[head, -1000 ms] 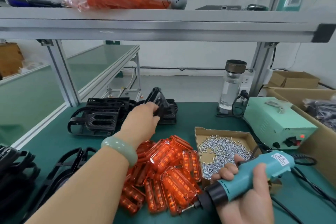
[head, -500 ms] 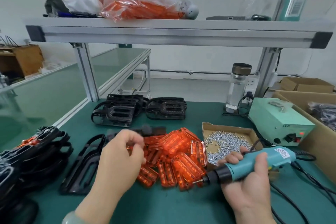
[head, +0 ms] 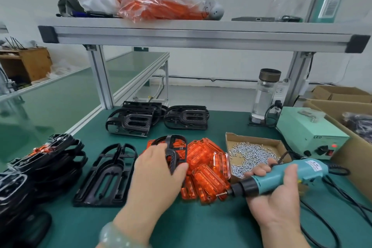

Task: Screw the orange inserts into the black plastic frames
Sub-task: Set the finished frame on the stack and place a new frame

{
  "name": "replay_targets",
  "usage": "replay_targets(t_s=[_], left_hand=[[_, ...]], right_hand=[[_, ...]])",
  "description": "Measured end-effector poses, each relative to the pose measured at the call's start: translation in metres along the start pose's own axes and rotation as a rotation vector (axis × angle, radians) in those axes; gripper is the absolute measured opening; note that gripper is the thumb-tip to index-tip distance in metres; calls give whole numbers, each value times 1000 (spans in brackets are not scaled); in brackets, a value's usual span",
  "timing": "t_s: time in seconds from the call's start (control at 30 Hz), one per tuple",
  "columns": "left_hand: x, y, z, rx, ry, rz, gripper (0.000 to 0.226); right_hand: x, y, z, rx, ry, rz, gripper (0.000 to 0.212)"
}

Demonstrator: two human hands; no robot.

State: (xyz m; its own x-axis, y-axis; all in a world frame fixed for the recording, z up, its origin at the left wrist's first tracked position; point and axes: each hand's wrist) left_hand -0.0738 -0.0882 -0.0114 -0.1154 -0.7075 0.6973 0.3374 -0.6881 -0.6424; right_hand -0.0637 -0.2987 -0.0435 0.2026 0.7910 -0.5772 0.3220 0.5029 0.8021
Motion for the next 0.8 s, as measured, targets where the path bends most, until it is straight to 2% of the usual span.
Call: replay_targets(t_s=[0.07,0.13,0.2,0.4,0.53,0.6,0.67,0.73,0.8], left_hand=[[7,18,10,-93,-112,144,89],[7,33,15,-188,-241,190,101],[6,41,16,-213,-285,219,94],[11,31,14,-150,-243,141,67],[18,3,15,122,-75,-166,48],[21,-14,13,226,81,-224,24],[22,-31,11,331,149,-258,2],[19,-44,9,425,113,-313,17],[10,-51,7,440,29,-356,19]], right_hand=[[-1,1,-1,-9,1,-20,35],[-2,0,-1,-9,0,-18,35],[-2,-1,-1,-7,0,-9,34],[0,-1,1,6,9,-28,32],[-1,-2,1,2,20,-20,33],[-2,-2,1,0,24,-7,33],[-2,-2,1,2,28,3,33],[-4,-2,-1,9,29,14,33],[-5,-2,-2,8,21,22,33]])
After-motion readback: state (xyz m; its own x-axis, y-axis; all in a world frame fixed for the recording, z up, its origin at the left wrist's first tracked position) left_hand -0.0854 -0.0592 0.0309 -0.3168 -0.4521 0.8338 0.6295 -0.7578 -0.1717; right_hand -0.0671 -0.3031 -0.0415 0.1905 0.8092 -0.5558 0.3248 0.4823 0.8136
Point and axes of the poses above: each hand's wrist, its own z-axis towards the middle knuckle, its own y-axis out of the palm, x = y × z, and after that the axes turned 13 degrees about -z, right-handed
